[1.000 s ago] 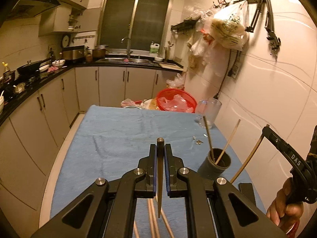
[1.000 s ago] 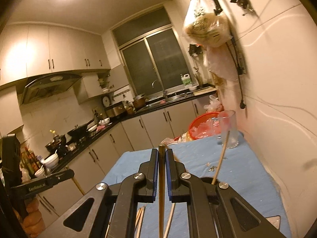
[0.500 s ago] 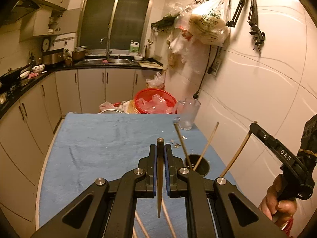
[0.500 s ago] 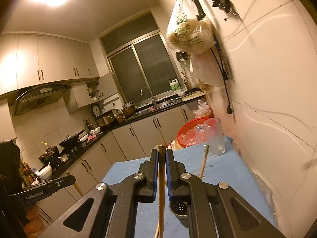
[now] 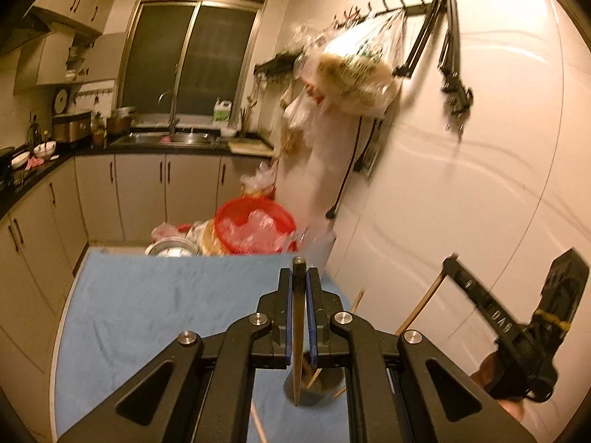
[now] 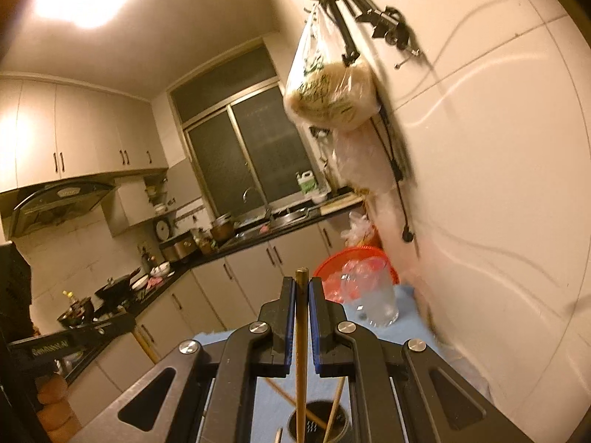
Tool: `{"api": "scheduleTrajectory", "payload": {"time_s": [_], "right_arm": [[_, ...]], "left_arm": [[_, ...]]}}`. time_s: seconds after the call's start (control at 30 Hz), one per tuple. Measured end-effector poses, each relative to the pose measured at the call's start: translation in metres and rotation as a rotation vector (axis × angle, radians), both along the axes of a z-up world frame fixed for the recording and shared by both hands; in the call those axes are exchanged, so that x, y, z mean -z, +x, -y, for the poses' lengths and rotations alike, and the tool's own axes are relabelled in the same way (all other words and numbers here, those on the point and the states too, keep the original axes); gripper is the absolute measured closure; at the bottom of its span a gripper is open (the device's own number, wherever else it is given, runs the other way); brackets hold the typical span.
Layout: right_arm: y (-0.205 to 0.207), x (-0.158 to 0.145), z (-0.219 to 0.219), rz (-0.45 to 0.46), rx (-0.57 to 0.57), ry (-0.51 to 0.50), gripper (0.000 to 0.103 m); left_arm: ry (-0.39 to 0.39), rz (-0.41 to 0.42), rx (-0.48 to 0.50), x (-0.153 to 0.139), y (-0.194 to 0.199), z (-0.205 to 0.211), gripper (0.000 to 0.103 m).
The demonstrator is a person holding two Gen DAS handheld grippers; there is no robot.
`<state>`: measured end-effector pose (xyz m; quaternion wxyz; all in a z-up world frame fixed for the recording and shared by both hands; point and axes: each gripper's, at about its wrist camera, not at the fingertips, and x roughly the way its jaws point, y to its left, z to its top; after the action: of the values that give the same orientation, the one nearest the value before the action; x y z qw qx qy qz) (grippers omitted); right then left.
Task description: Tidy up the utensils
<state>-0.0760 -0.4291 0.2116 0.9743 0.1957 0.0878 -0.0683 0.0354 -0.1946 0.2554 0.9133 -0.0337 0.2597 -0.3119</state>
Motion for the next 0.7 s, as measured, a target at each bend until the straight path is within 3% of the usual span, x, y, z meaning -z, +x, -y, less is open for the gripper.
{"api": "scheduleTrajectory", "payload": {"time_s": [0.23, 0.7], "right_arm": [[0.021, 0.000, 0.013, -0.010, 0.023, 0.003, 0.095], [0.055, 0.038, 0.023, -0.113, 0.038, -0.005, 0.095]], "left_arm": [[-0.011, -0.016, 0.004, -0.002, 0.020, 0.024, 0.096], [0.038, -0.110, 0.002, 0.055, 0.045, 0.050, 0.096]]}}
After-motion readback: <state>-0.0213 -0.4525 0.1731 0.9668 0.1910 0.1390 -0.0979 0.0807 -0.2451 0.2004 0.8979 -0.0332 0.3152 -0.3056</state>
